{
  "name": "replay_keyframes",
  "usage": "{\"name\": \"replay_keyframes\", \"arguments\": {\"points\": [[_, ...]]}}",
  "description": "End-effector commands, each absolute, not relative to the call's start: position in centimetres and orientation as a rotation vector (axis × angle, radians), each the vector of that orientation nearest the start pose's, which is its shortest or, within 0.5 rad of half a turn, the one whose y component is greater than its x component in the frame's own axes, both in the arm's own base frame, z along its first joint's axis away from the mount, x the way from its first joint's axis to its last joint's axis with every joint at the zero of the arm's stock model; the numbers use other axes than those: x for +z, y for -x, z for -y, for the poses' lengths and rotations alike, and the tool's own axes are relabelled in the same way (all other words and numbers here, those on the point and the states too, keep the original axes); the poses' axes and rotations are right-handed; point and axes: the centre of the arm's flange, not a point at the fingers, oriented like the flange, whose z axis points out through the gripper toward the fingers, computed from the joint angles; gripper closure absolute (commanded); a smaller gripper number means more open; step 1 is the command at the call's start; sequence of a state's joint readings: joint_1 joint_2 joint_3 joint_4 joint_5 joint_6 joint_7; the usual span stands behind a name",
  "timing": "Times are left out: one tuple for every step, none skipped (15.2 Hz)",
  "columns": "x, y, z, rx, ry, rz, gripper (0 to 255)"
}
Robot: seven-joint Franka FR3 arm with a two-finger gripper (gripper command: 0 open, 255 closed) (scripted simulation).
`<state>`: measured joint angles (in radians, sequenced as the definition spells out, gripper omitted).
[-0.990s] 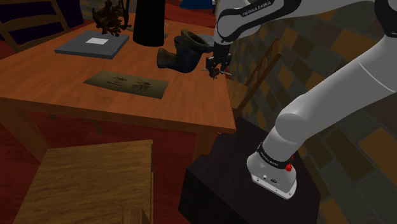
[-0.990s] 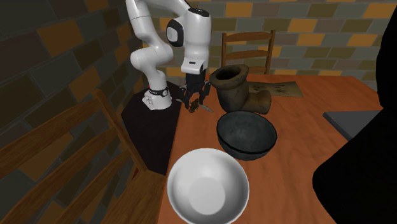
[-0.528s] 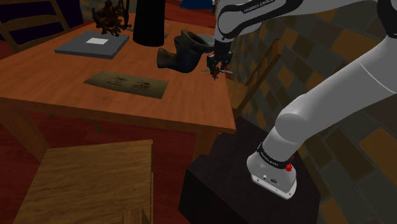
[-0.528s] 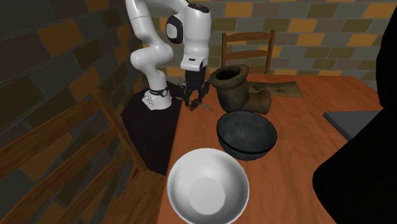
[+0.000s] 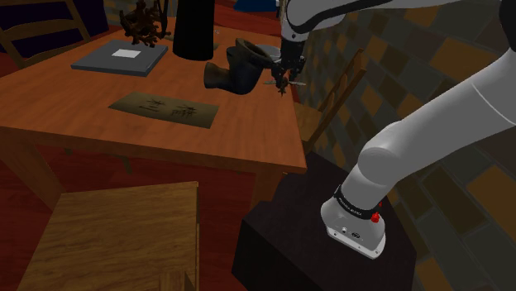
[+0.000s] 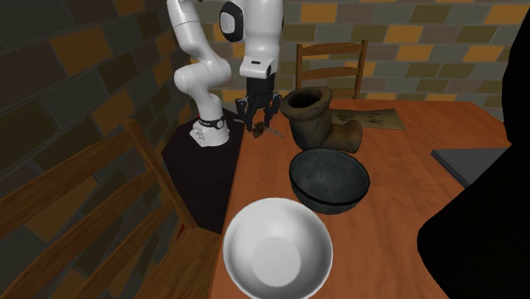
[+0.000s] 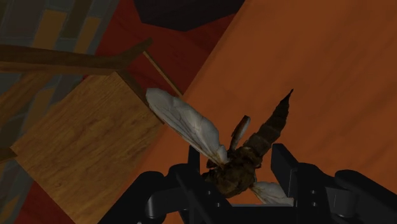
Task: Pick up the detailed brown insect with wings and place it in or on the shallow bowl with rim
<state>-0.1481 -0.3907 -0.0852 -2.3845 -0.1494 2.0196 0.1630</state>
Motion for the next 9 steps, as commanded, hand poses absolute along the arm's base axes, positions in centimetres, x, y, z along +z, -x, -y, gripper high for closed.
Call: {"name": "replay_keyframes", "arguments": {"points": [[47.9,-41.8,11.0,-0.036,3.202,-0.528,255],[48.5,-41.8,11.0,-0.036,3.202,-0.528,255],[49.0,-41.8,11.0,-0.036,3.202,-0.528,255],[49.5,-41.8,11.0,-0.036,3.202,-0.528,255],[50.1,-41.8,11.0,-0.036,3.202,-0.528,255],[50.6,-41.8,11.0,-0.036,3.202,-0.528,255],[51.1,-41.8,11.0,-0.036,3.202,-0.528,255],[51.6,-41.8,11.0,-0.036,3.202,-0.528,255],[52.2,-41.8,11.0,-0.036,3.202,-0.528,255]]}}
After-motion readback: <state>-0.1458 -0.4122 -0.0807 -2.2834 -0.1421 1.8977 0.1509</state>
